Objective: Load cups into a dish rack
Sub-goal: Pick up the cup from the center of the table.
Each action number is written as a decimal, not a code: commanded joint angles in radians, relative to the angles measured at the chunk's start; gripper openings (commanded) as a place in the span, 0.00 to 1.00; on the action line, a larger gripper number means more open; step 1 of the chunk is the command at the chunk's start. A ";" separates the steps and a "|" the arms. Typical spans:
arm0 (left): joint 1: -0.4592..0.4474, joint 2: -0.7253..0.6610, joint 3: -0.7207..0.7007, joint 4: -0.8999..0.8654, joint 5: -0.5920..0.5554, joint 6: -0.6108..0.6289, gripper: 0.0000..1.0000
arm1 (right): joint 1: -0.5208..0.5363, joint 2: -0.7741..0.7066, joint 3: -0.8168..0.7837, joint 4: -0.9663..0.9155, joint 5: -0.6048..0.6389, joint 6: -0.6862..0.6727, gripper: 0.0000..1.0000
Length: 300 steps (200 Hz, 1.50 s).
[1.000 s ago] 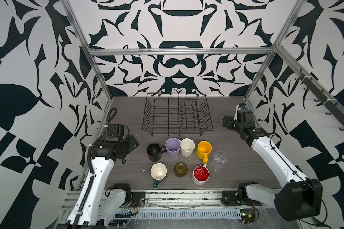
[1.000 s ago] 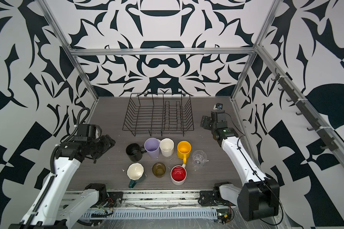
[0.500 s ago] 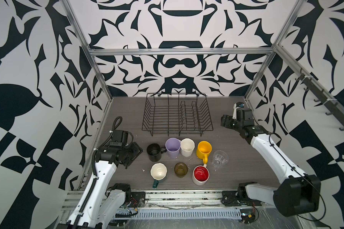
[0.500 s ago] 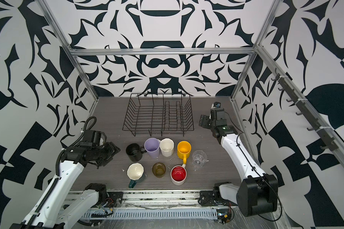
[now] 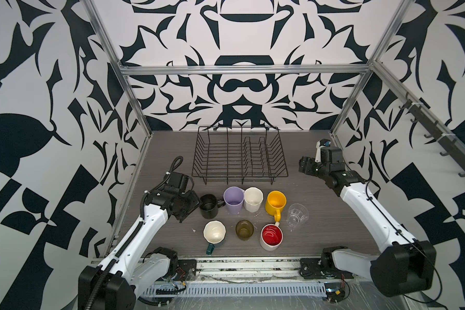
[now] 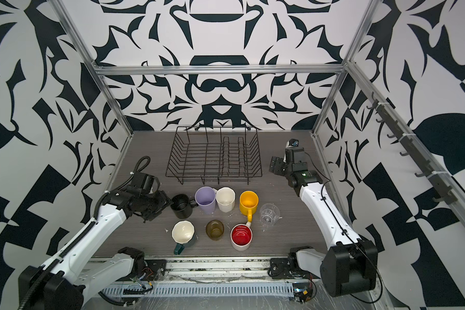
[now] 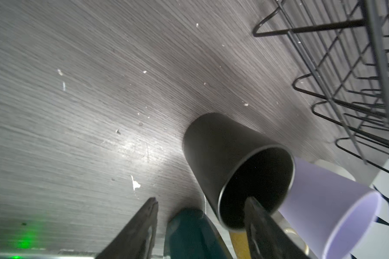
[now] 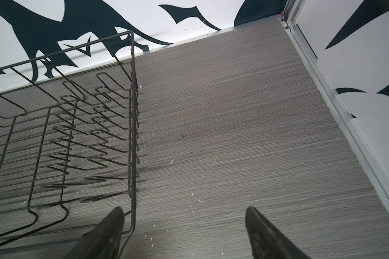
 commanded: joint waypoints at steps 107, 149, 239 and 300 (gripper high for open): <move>-0.089 0.160 0.009 0.129 -0.146 -0.040 0.52 | -0.002 -0.024 -0.008 -0.004 -0.040 -0.003 0.86; -0.100 0.228 0.023 0.142 -0.157 -0.048 0.42 | -0.001 -0.023 -0.015 -0.013 -0.046 -0.015 0.86; -0.105 0.198 0.027 0.060 -0.232 -0.074 0.08 | -0.001 -0.023 -0.032 -0.001 -0.054 -0.022 0.86; -0.104 0.097 0.022 -0.079 -0.258 -0.080 0.00 | -0.002 0.014 -0.020 0.026 -0.078 -0.007 0.86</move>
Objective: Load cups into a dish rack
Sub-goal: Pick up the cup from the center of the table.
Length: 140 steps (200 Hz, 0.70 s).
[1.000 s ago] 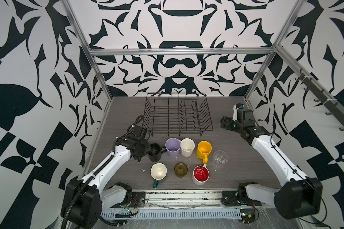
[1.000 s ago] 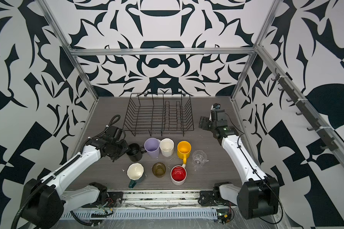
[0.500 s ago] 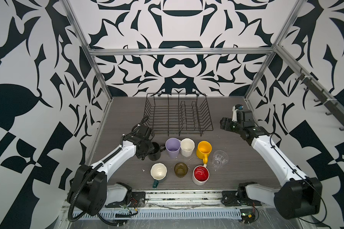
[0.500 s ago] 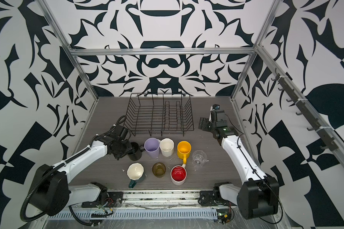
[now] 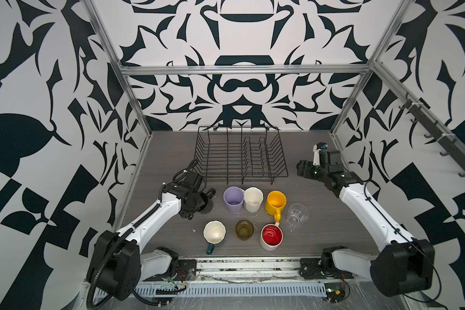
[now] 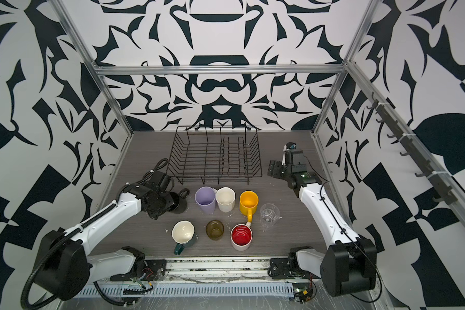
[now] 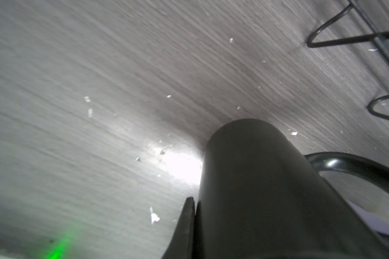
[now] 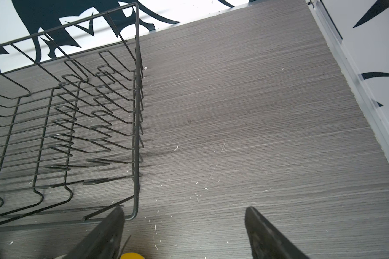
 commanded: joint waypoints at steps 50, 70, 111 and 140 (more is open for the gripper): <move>0.003 -0.226 0.100 -0.299 -0.120 -0.010 0.00 | -0.001 0.010 0.018 0.037 -0.044 0.006 0.86; 0.004 -0.294 0.162 -0.346 -0.166 -0.009 0.00 | -0.001 0.007 0.022 0.037 -0.048 -0.004 0.87; 0.006 -0.403 0.291 -0.345 -0.233 0.006 0.00 | -0.001 -0.016 0.049 0.023 -0.083 -0.034 0.87; 0.008 -0.419 0.359 -0.197 -0.191 0.077 0.00 | -0.002 -0.046 0.056 0.041 -0.179 -0.034 0.88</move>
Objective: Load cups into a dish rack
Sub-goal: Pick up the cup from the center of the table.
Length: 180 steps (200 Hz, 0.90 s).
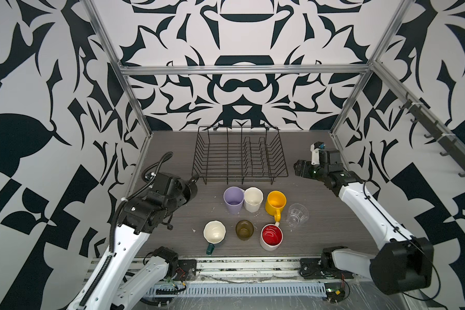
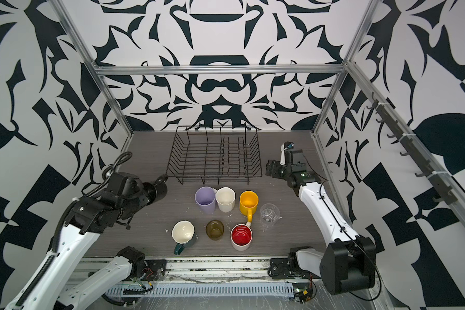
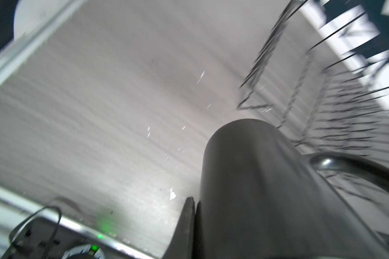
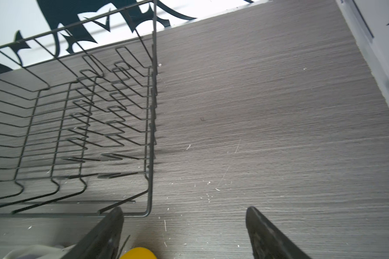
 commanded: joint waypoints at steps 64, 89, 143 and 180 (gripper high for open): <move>0.084 0.139 0.095 0.600 0.398 0.133 0.00 | -0.001 -0.142 0.038 0.260 -0.562 0.105 0.87; 0.174 0.230 0.083 0.782 0.662 0.049 0.00 | 0.005 -0.187 -0.013 0.431 -0.671 0.168 0.87; 0.218 0.438 0.127 1.042 1.049 -0.114 0.00 | 0.057 -0.182 -0.060 0.705 -0.740 0.170 0.88; 0.218 0.535 0.117 1.146 1.200 -0.178 0.00 | 0.155 -0.113 -0.036 0.755 -0.728 0.052 0.90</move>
